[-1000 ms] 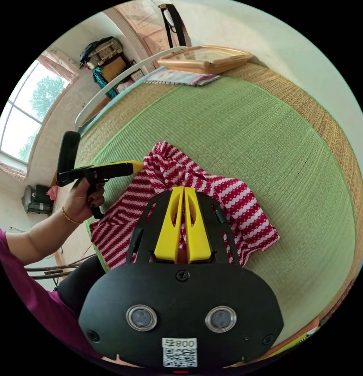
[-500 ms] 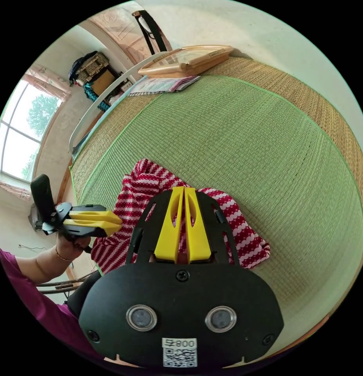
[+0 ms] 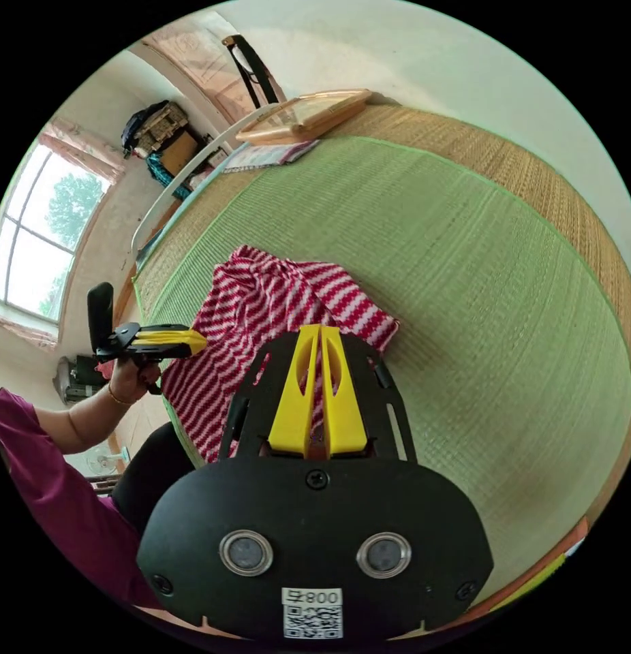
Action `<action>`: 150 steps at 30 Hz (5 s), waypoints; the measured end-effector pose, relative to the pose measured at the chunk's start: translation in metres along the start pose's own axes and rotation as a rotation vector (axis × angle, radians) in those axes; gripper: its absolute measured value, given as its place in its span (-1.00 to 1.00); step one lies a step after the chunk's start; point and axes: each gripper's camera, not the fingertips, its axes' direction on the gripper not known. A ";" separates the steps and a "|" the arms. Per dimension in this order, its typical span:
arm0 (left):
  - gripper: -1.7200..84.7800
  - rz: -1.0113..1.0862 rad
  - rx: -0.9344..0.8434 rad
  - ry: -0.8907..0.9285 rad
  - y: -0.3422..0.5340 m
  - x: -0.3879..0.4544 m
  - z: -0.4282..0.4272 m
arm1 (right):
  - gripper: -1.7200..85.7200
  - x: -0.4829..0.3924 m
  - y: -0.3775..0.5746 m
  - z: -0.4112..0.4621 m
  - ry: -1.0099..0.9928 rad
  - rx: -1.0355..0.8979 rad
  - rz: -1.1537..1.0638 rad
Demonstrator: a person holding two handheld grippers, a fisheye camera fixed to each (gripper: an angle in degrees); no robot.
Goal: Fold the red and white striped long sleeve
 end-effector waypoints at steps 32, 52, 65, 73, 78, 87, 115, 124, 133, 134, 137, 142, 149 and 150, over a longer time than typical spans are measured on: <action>-0.94 -0.101 -0.047 0.031 0.088 0.154 -0.040 | -0.95 -0.055 0.217 0.109 -0.315 -0.100 0.074; -0.84 0.203 -0.170 -0.023 0.100 0.370 -0.010 | -0.96 -0.088 0.275 0.128 -0.276 0.004 0.195; -0.82 0.529 -0.369 -0.318 0.087 0.495 0.063 | -0.83 -0.151 0.297 0.170 -0.031 0.020 0.076; -0.90 0.485 -0.326 -0.262 0.100 0.497 0.049 | -0.83 -0.096 0.314 0.193 -0.467 0.108 0.214; -0.92 0.438 -0.287 -0.209 0.109 0.485 0.032 | -0.75 -0.062 0.321 0.228 -0.623 0.123 0.318; -0.92 0.382 -0.239 -0.126 0.127 0.443 0.004 | -0.74 -0.031 0.328 0.283 -0.841 0.172 0.392; -0.71 -0.583 0.104 0.510 0.334 0.104 -0.095 | -0.92 0.004 0.367 0.333 -0.884 0.172 0.417; -0.74 -0.663 0.134 0.580 0.346 0.061 -0.094 | -0.92 0.015 0.380 0.342 -0.869 0.190 0.396; -0.76 -0.659 0.114 0.581 0.337 0.059 -0.097 | -0.92 0.042 0.417 0.366 -0.854 0.191 0.408; -0.77 -0.653 0.102 0.585 0.333 0.062 -0.095 | -0.92 0.046 0.423 0.370 -0.855 0.195 0.412; -0.80 -0.642 0.064 0.568 0.324 0.071 -0.092 | -0.92 0.057 0.439 0.379 -0.859 0.204 0.419; -0.86 -0.622 0.063 0.569 0.314 0.088 -0.097 | -0.92 0.075 0.470 0.391 -0.838 0.214 0.433; -0.88 -0.531 0.067 0.669 0.298 0.141 -0.112 | -0.93 0.102 0.539 0.417 -0.800 0.202 0.475; -0.88 -0.525 0.070 0.680 0.297 0.146 -0.114 | -0.93 0.105 0.554 0.420 -0.797 0.203 0.482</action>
